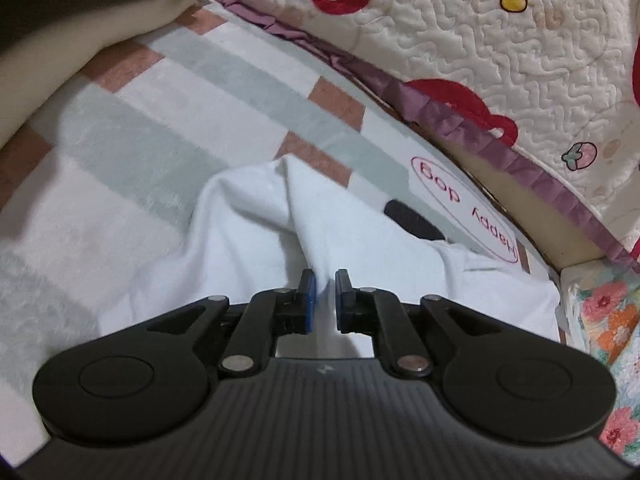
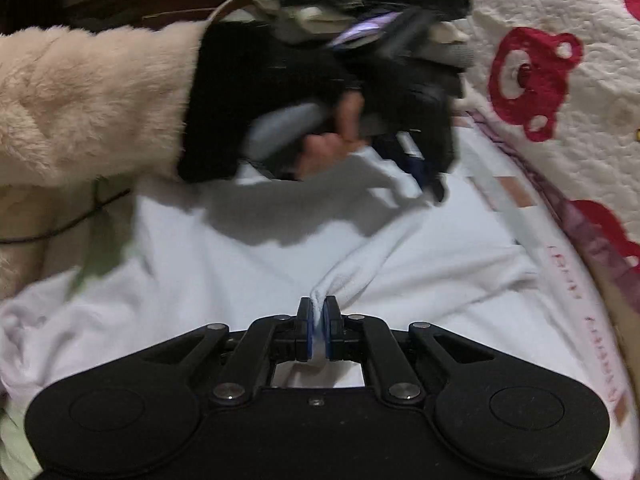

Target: Fold clothes

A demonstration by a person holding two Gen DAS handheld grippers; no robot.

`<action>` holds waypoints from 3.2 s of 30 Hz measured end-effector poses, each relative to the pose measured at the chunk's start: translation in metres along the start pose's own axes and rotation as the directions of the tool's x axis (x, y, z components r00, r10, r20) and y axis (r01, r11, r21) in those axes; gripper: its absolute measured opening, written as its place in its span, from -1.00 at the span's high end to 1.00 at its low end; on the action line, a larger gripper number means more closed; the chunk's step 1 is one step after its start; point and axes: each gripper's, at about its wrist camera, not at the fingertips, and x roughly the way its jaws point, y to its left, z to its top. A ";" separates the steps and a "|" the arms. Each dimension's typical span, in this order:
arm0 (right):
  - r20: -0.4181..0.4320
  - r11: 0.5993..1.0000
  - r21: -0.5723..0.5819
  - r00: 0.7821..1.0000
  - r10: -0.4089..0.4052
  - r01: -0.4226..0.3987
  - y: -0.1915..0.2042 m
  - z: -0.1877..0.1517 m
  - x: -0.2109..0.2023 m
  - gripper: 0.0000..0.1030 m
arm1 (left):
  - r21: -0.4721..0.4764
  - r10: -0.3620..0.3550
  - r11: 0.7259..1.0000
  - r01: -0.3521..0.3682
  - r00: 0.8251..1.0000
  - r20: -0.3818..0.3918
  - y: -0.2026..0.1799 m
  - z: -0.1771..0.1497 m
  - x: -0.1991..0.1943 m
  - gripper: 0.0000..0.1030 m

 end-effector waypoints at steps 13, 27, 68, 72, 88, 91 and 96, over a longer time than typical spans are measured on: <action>0.382 0.757 0.568 0.918 0.106 -0.324 -0.062 -0.065 -0.071 -0.17 | -0.011 -0.113 0.994 0.113 0.990 -0.087 -0.008 -0.049 -0.087 0.09; 0.306 0.385 0.855 0.938 0.165 -0.347 -0.103 -0.132 0.003 0.76 | -0.078 -0.195 0.980 0.184 0.967 -0.164 -0.001 -0.088 -0.054 0.92; 0.082 0.871 0.419 0.966 0.244 -0.255 -0.064 -0.068 -0.056 -0.12 | 0.117 0.197 0.971 -0.210 0.974 0.108 0.033 -0.044 -0.111 -0.05; 0.050 0.920 0.388 0.998 0.032 -0.049 -0.120 -0.079 -0.046 -0.12 | 0.253 0.284 0.917 -0.308 0.950 0.128 0.034 -0.043 -0.096 -0.06; 0.033 0.966 0.083 0.969 -0.246 0.243 -0.247 -0.065 0.050 -0.09 | 0.423 0.177 0.882 -0.209 0.978 0.113 0.020 0.011 0.008 -0.19; 0.049 0.978 0.090 0.979 -0.195 0.191 -0.254 -0.055 0.068 -0.10 | 0.416 0.145 0.892 -0.177 0.983 0.109 0.016 0.018 0.020 -0.16; 0.076 0.970 0.214 0.988 -0.133 0.114 -0.272 -0.049 0.083 -0.41 | 0.474 0.188 0.854 -0.215 0.977 0.104 -0.005 0.015 0.035 0.02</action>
